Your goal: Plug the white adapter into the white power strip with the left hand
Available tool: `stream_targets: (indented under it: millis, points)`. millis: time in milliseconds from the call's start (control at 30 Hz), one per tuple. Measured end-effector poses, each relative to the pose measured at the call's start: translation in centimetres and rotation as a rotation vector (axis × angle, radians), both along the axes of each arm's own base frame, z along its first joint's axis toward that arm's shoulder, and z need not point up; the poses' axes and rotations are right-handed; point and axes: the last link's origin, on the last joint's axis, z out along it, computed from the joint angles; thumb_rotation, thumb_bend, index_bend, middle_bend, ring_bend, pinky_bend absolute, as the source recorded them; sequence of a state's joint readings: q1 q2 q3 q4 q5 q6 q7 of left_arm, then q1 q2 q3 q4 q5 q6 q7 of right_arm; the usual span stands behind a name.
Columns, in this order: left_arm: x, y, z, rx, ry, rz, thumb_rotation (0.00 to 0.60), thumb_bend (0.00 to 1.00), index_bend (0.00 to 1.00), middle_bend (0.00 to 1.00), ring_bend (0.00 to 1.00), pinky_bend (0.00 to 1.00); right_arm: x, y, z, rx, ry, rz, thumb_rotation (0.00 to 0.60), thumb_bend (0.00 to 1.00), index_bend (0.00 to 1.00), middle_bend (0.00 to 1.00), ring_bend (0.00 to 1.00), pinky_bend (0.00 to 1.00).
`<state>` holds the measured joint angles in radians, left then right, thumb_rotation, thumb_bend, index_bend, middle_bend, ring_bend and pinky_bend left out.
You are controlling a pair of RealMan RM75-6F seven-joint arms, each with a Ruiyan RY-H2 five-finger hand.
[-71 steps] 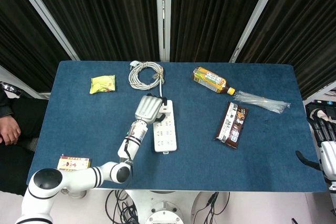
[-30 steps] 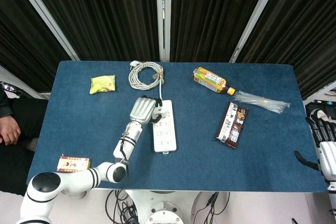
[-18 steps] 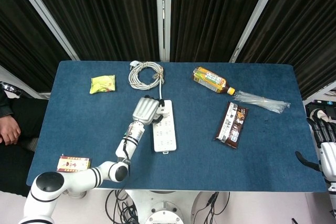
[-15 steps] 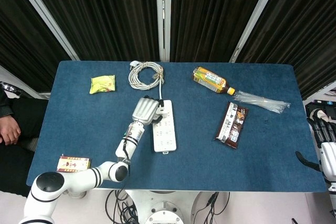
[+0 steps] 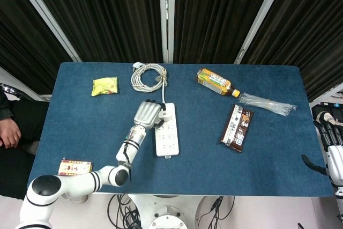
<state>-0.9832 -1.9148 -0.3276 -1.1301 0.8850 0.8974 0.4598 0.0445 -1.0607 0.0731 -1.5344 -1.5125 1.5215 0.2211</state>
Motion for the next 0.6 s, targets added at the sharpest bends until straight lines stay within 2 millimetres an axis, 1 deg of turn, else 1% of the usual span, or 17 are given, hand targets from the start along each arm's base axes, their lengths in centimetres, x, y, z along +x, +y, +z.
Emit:
stream_targets:
  millis: [167, 333, 433, 533, 600]
  points:
    - [0.5, -0.3, 0.4, 0.002, -0.001, -0.018, 0.600, 0.43, 0.16, 0.20, 0.14, 0.26, -0.1, 0.2, 0.1, -0.004, -0.004, 0.001, 0.600, 0.14, 0.00, 0.03, 0.00, 0.00]
    - [0.9, -0.6, 1.2, 0.013, -0.019, -0.040, 0.600, 0.42, 0.14, 0.19, 0.11, 0.23, -0.2, 0.3, 0.3, -0.011, -0.009, 0.007, 0.600, 0.14, 0.00, 0.03, 0.00, 0.00]
    - [1.1, -0.8, 2.7, 0.038, -0.046, -0.064, 0.600, 0.40, 0.14, 0.19, 0.11, 0.21, -0.2, 0.3, 0.5, -0.012, -0.008, 0.010, 0.600, 0.14, 0.00, 0.03, 0.00, 0.00]
    - [0.7, -1.0, 5.5, 0.089, -0.075, -0.085, 0.600, 0.36, 0.14, 0.19, 0.11, 0.17, -0.2, 0.0, 0.7, -0.002, -0.004, 0.017, 0.600, 0.14, 0.00, 0.03, 0.00, 0.00]
    - [-0.3, -0.9, 8.3, 0.147, -0.081, -0.087, 0.600, 0.32, 0.14, 0.19, 0.11, 0.15, -0.2, -0.2, 0.7, 0.009, -0.005, 0.022, 0.600, 0.14, 0.00, 0.03, 0.00, 0.00]
